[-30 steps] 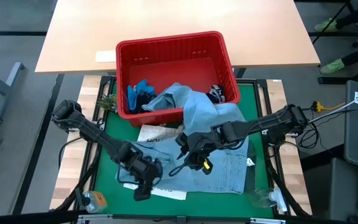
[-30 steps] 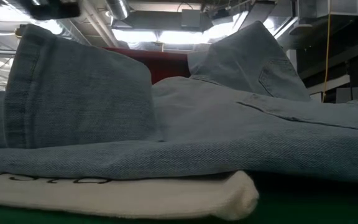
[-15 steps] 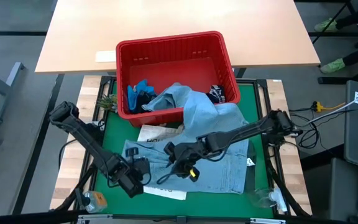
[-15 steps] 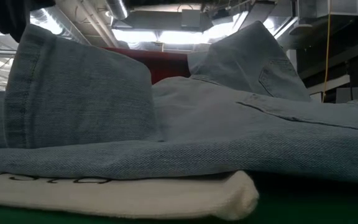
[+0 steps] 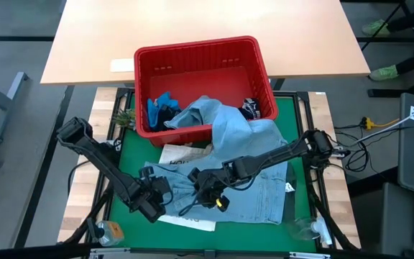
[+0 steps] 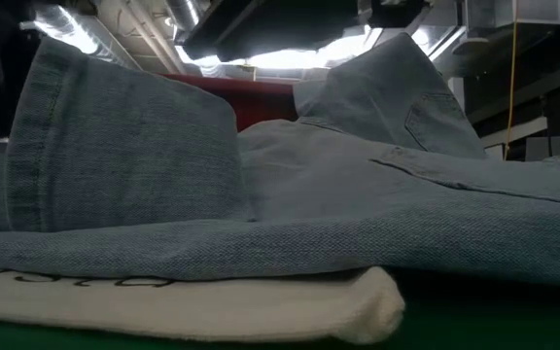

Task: Fold Laundry from Bin
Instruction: Fold the light blue jeans

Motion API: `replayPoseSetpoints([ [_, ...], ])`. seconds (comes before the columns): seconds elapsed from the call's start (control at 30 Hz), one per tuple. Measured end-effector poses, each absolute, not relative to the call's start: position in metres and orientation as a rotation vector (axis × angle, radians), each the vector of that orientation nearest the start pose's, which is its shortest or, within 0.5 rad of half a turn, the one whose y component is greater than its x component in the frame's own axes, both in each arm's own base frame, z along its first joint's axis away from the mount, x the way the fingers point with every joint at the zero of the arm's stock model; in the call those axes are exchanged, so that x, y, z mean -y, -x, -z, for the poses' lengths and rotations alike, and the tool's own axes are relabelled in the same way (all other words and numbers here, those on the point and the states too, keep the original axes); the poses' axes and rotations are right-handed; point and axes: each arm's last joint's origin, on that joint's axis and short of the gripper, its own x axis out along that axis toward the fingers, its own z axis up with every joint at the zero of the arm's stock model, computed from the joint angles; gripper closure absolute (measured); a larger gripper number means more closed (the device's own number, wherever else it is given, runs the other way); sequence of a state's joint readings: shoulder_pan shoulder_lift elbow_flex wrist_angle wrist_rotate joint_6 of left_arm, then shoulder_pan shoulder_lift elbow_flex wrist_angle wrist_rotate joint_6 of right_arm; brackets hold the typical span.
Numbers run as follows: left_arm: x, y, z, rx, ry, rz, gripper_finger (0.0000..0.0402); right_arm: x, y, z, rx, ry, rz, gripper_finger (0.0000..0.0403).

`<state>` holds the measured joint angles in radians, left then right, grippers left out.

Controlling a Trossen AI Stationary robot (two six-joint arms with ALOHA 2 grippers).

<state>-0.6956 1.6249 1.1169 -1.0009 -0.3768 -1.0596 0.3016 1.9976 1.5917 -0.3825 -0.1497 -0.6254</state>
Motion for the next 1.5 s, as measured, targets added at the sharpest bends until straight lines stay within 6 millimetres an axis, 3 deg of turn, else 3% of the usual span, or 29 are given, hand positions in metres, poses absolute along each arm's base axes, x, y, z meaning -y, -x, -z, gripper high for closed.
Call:
replayPoseSetpoints([
  [0.3, 0.163, -0.228, -0.190, -1.227, 0.179, -0.440, 0.0241, -0.137, -0.430, -0.221, -0.665, 0.673, -0.626, 0.0249],
  [0.5, 0.170, -0.230, -0.190, -1.252, 0.201, -0.335, 0.0285, -0.135, -0.431, -0.218, -0.680, 0.699, -0.575, 0.0251],
  [0.7, 0.174, -0.229, -0.190, -1.251, 0.202, -0.305, 0.0345, -0.134, -0.433, -0.217, -0.689, 0.723, -0.516, 0.0289],
  [0.93, 0.174, -0.229, -0.190, -1.253, 0.204, -0.298, 0.0372, -0.135, -0.431, -0.213, -0.714, 0.707, -0.561, 0.0322],
  [1.07, 0.175, -0.229, -0.192, -1.260, 0.195, -0.295, 0.0396, -0.134, -0.431, -0.210, -0.731, 0.704, -0.574, 0.0371],
  [1.13, 0.179, -0.229, -0.197, -1.272, 0.166, -0.243, 0.0398, -0.134, -0.430, -0.214, -0.726, 0.709, -0.564, 0.0392],
  [1.3, 0.191, -0.220, -0.201, -1.347, 0.148, -0.138, 0.0399, -0.129, -0.423, -0.237, -0.699, 0.790, -0.464, 0.0379],
  [1.5, 0.208, -0.203, -0.202, -1.385, 0.151, -0.082, 0.0400, -0.123, -0.425, -0.258, -0.619, 0.909, -0.323, 0.0396],
])
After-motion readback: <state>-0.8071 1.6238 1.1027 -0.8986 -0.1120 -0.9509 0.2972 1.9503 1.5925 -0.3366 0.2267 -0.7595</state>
